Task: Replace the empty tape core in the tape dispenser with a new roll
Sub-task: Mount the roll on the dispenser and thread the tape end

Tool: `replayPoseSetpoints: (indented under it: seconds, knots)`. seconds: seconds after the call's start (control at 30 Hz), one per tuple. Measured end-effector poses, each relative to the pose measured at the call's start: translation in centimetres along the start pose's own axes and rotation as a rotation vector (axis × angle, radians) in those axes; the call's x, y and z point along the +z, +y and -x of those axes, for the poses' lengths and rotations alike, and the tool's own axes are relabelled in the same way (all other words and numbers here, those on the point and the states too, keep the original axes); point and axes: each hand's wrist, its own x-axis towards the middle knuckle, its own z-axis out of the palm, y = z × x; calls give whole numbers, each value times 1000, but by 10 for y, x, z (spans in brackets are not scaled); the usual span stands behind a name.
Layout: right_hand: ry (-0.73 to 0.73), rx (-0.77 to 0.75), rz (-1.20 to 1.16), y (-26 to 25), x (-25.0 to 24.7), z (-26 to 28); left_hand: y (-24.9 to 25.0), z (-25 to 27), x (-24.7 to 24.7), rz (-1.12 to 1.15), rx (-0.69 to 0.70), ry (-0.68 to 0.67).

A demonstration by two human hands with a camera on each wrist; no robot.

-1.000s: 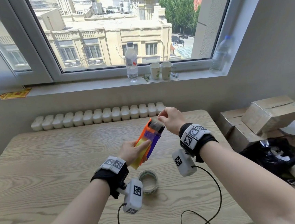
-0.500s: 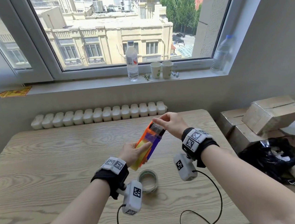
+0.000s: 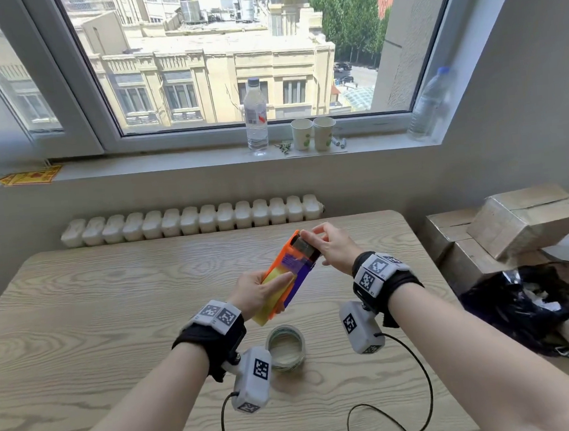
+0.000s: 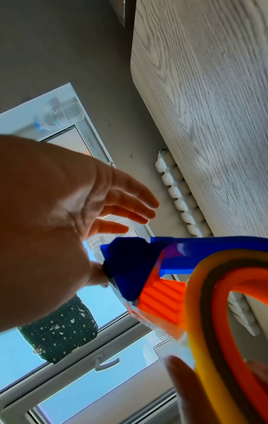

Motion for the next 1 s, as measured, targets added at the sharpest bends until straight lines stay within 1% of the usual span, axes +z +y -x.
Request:
replayPoseSetpoints:
  seconds: [0.13, 0.23, 0.3, 0.43, 0.6, 0.77, 1.0]
  knots:
    - [0, -19, -8, 3, 1, 0, -6, -3, -3, -9, -9, 4]
    - [42, 3, -75, 7, 2, -1, -3, -5, -6, 16, -35, 73]
    - [50, 22, -26, 14, 2, -2, 3, -6, -10, 15, -22, 109]
    - [-64, 22, 85, 17, 5, 3, 15, -6, -17, -66, 8, 151]
    - [-144, -29, 10, 9, 19, 10, 29, -9, -15, -48, 32, 129]
    - [-66, -121, -50, 6, 27, 7, 40, -7, -8, 14, 51, 99]
    - [-32, -117, -112, 0, 26, 11, 41, -8, -6, 48, 54, 105]
